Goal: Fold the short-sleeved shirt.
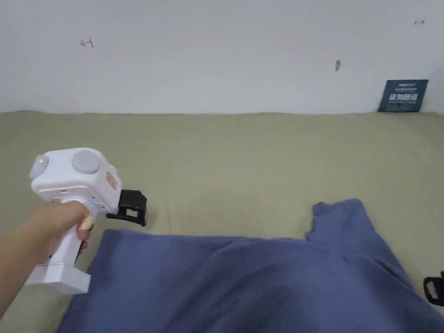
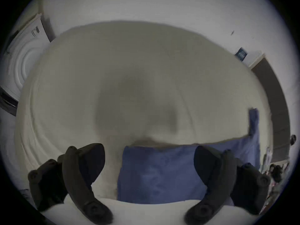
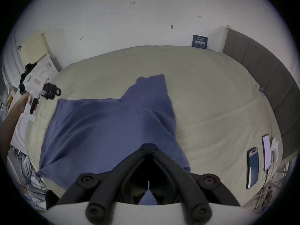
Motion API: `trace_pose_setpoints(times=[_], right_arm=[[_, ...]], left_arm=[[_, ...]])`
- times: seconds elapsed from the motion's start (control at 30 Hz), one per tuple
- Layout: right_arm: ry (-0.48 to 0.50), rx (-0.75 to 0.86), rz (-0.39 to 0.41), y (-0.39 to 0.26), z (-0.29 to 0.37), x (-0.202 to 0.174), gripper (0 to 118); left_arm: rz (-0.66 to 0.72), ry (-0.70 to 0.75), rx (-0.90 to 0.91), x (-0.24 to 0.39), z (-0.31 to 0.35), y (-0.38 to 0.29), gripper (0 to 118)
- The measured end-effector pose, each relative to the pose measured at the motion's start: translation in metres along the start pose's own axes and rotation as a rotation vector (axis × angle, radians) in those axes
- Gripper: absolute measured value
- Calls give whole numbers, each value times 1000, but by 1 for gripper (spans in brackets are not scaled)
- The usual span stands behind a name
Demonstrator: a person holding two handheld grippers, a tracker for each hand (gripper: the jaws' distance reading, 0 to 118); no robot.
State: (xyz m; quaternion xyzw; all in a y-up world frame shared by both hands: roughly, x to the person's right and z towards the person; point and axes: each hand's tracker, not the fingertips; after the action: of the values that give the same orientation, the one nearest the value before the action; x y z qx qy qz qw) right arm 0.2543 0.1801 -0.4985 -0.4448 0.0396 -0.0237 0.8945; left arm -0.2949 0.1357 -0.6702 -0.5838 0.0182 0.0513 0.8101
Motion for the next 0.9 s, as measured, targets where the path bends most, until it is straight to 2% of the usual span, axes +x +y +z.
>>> trace_pose_setpoints(times=[0.07, 0.1, 0.13, 0.17, 0.2, 0.23, 0.27, 0.3, 0.33, 0.37, 0.4, 0.47, 0.63, 0.7, 0.73, 0.8, 0.87, 0.9], right_arm=[[-6, -7, -20, 10, -5, 12, 0], [-1, -26, -40, 16, -9, 19, 0], [-13, -49, -61, 23, -14, 24, 0], [-16, -64, -65, 32, -21, 28, 1], [-4, -92, -71, 41, -28, 33, 8], [4, -116, -78, 50, -35, 37, 34], [29, -150, -86, 59, -44, 41, 68], [50, -178, -113, 69, -56, 44, 103], [66, -213, -138, 76, -71, 48, 117], [76, -269, -167, 83, -85, 51, 112], [68, -240, -208, 93, -93, 54, 110], [39, -283, -246, 104, -116, 55, 110], [-6, -323, -223, 105, -171, 33, 110], [11, -347, -163, 102, -180, 22, 107], [20, -367, -119, 101, -183, 17, 101], [-74, -384, -17, 99, -184, 7, 94], [-104, -372, 6, 99, -177, 2, 80], [-80, -373, -17, 103, -176, 5, 65]], left_arm=[[-66, 32, -39, 6, -8, -5, 93], [-93, 36, -68, 8, -10, -8, 73], [-111, 46, -86, 10, -11, -11, 38], [-111, 40, -67, 12, -12, -17, 29], [-91, -27, -37, 10, -10, -20, 18], [-63, -31, -14, 10, -8, -23, 6], [-47, -71, -7, 4, -10, -21, 6], [-47, -51, 6, 6, -7, -23, 5], [-59, -36, 23, 7, -5, -25, 5], [-67, -39, 35, 8, -3, -28, 5], [-67, -48, 35, 2, -2, -24, 5], [-65, -52, 42, 2, 1, -28, 5], [-64, -67, 37, -6, -1, -29, 5], [-70, -69, 30, -8, -3, -27, 5], [-74, -69, 30, -9, -4, -27, 5], [-77, -70, 31, -10, -8, -25, 5], [-75, -73, 33, -11, -9, -27, 5], [-74, -76, 40, -11, -10, -27, 5]])
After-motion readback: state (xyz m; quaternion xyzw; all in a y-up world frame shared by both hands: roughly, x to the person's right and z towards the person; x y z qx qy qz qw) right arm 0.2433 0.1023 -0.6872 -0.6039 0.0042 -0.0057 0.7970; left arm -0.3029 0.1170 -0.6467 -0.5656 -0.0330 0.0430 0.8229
